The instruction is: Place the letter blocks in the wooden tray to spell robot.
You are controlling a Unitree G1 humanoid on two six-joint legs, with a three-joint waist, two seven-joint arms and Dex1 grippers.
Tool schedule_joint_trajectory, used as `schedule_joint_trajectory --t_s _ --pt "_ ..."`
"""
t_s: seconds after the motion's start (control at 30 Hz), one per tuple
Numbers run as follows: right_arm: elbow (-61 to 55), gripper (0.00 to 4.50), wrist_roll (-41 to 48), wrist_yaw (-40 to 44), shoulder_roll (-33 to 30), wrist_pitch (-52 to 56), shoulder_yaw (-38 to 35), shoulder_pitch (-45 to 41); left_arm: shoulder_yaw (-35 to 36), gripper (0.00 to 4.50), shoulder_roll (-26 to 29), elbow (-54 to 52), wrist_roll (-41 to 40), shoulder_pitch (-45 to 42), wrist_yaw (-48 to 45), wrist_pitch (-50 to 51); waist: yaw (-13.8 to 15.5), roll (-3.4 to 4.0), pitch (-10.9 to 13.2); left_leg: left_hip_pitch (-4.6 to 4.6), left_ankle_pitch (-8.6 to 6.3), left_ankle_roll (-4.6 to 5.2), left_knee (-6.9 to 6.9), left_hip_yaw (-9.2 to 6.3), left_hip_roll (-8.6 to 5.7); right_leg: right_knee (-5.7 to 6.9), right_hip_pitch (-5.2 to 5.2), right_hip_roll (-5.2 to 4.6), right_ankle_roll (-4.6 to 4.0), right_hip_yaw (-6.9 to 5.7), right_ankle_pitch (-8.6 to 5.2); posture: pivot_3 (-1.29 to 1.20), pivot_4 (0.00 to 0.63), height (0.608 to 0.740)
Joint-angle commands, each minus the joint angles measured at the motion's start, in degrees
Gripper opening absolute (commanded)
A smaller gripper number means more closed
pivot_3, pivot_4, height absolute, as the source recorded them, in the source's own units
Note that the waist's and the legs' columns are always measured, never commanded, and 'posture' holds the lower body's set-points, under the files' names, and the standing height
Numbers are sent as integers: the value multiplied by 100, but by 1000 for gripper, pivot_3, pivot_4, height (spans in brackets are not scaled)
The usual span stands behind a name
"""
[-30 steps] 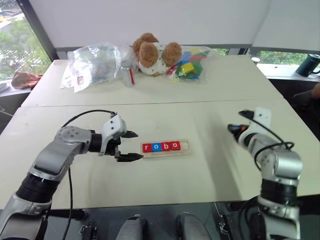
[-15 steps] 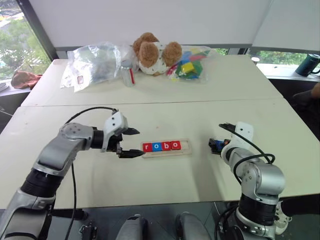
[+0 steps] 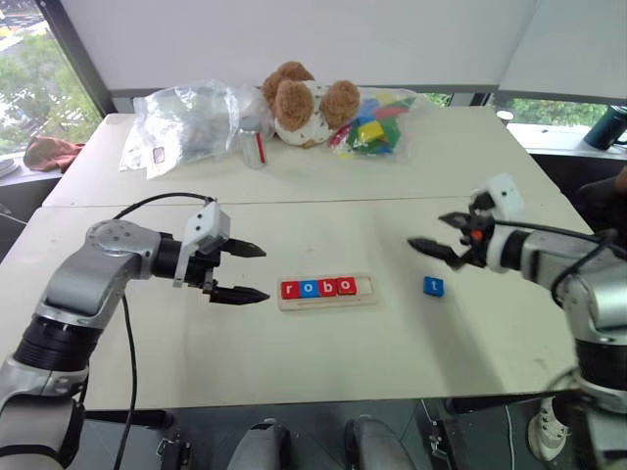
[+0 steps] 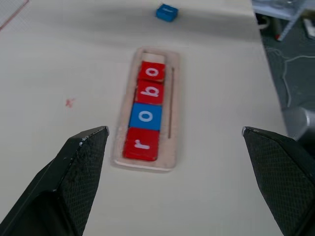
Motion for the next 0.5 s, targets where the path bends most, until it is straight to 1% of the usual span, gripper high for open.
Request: schedule_joint_trajectory --t_s 0.03,0.07,0.13,0.2,0.27,0.37,0.5 --pt "1171 4468 -451 1120 -326 -2136 340 7 -94 4500 41 -102 187 -71 -41 -218 -16 -5 3 1 0 0 5 8 -4 0 0 -6 0 5 0 0 150 740" --pt "1452 4468 -477 1278 -340 -2422 380 -31 -104 4500 50 -119 210 -40 -33 -230 -27 -7 4 6 0 0 11 16 -5 -3 0 -10 0 10 0 0 150 740" --pt "2178 4468 -593 1343 -260 -2873 415 -218 -105 4500 119 -226 279 118 21 -233 -35 -7 5 19 0 0 12 26 -4 5 3 -11 1 21 1 0 150 740" --pt "2579 4468 -685 1519 -253 -3296 480 -234 -29 4500 176 -308 252 248 100 -151 -28 -7 5 27 1 -1 9 26 2 13 4 -16 0 24 0 0 150 740" --pt "2764 4468 -691 1742 -246 -3542 513 -146 90 4500 219 -343 195 352 199 -63 -18 -7 5 32 2 -3 3 21 8 16 3 -13 0 24 0 0 150 740" --pt "3033 4468 -750 1837 -168 -3757 541 -115 213 4500 316 -291 214 501 383 63 -9 -6 5 32 4 -7 2 16 12 17 3 -11 0 22 0 0 150 740" --pt "3238 4468 -734 1838 -4 -3731 541 -191 255 4500 491 -228 332 765 461 -31 -4 -5 5 36 6 -11 4 19 7 17 8 -20 -1 26 0 0 150 740"
